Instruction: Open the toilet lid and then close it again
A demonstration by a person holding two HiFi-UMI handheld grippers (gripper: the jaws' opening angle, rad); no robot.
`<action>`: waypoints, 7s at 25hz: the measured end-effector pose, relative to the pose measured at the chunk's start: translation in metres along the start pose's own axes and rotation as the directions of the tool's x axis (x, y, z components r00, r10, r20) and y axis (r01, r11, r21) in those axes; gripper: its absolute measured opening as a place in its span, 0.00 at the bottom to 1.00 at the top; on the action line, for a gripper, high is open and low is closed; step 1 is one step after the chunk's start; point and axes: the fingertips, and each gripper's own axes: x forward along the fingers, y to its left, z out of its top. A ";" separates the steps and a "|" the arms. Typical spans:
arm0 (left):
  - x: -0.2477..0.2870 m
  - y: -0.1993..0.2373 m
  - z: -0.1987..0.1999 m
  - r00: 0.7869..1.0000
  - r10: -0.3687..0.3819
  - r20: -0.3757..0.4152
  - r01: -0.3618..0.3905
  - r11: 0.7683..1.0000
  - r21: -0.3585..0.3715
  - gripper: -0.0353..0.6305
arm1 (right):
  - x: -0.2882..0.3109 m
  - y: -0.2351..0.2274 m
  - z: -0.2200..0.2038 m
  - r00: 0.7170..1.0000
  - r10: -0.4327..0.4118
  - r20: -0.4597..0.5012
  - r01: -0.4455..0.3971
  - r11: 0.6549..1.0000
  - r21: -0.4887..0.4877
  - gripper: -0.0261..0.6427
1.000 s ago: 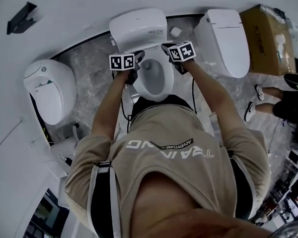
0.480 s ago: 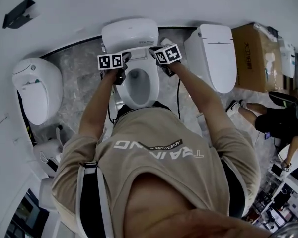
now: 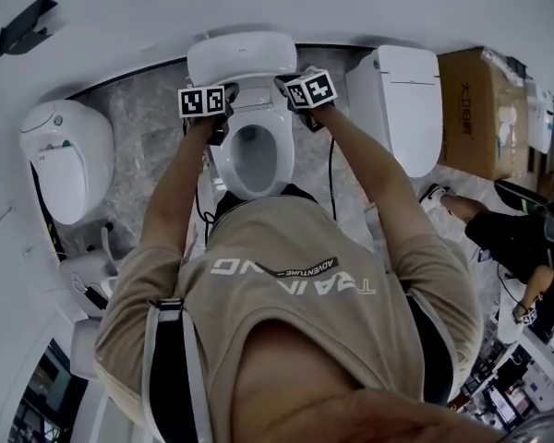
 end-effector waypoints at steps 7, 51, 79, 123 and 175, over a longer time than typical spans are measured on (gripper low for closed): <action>0.011 0.015 0.025 1.000 0.013 0.017 -0.013 1.000 -0.024 0.06 | 0.005 -0.019 0.020 1.000 0.016 0.018 -0.017 0.999 0.034 0.06; -0.010 0.006 0.001 1.000 -0.016 0.012 0.016 1.000 -0.025 0.06 | 0.041 -0.001 0.039 0.958 0.084 -0.273 -0.113 0.989 -0.092 0.06; -0.054 -0.028 -0.187 0.991 -0.013 -0.135 0.004 0.998 -0.069 0.06 | -0.010 0.092 -0.136 0.936 0.156 -0.317 -0.183 0.982 -0.057 0.06; -0.050 0.017 -0.364 0.844 0.234 -0.483 -0.269 0.963 -0.004 0.06 | 0.019 0.132 -0.357 0.888 0.160 -0.431 -0.126 0.986 0.106 0.06; 0.040 0.108 -0.530 0.763 0.142 -0.630 -0.208 0.978 -0.033 0.06 | 0.132 0.108 -0.531 0.713 0.201 -0.672 -0.118 0.979 0.167 0.06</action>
